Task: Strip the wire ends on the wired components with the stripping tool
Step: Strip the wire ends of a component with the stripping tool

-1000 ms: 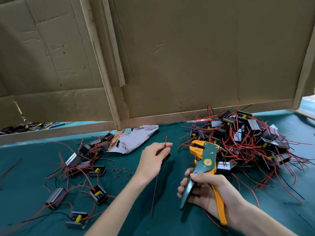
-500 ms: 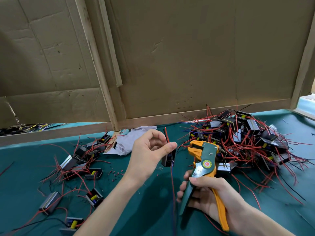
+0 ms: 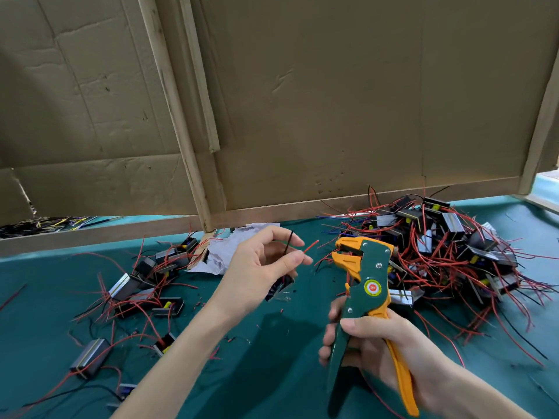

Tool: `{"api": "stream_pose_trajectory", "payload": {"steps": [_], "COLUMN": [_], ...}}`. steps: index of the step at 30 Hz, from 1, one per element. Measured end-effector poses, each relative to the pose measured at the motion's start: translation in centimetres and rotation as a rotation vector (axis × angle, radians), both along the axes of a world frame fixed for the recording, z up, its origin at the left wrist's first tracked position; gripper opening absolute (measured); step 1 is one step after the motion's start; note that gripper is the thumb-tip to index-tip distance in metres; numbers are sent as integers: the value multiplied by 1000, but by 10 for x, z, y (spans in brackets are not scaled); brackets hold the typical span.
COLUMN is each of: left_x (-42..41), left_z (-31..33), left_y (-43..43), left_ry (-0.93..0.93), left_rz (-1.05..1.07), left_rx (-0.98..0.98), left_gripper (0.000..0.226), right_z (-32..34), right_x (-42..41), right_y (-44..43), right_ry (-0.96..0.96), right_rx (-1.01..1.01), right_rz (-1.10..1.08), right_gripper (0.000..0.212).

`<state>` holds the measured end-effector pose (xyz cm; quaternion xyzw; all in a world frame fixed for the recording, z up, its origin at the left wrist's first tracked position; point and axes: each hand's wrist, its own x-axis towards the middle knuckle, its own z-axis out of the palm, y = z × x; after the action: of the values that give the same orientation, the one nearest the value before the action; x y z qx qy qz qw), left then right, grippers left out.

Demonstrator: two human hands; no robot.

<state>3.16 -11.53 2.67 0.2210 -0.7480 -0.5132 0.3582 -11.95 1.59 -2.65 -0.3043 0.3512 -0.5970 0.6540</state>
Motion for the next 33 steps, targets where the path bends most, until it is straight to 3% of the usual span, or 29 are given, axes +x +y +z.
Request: {"api": "stream_pose_trajectory", "payload": {"steps": [9,16,22,31,33], "left_x": [5,9,13,9,2], "left_z": [5,9,10,-4,-17], "left_y": [1,3,0,-9,-9], "left_ry": [-81,-147,-207,-222,-184], "left_rz": [-36,-80,-107,-126,-82], "left_rx": [-64,-71,-101,-12,47], "left_gripper": [7,16,9,1,7], "right_z": [7,5,3,-9,-11], "right_x": [-5,-6,-5,10,11], "right_y": [6,8,7,8,5], "right_ry": [199,257,294,429,333], "right_rx": [-74,-72,-64,103,121], "right_rz": [144,189,195,-115,-111], "right_gripper": [23,22,26,43,38]}}
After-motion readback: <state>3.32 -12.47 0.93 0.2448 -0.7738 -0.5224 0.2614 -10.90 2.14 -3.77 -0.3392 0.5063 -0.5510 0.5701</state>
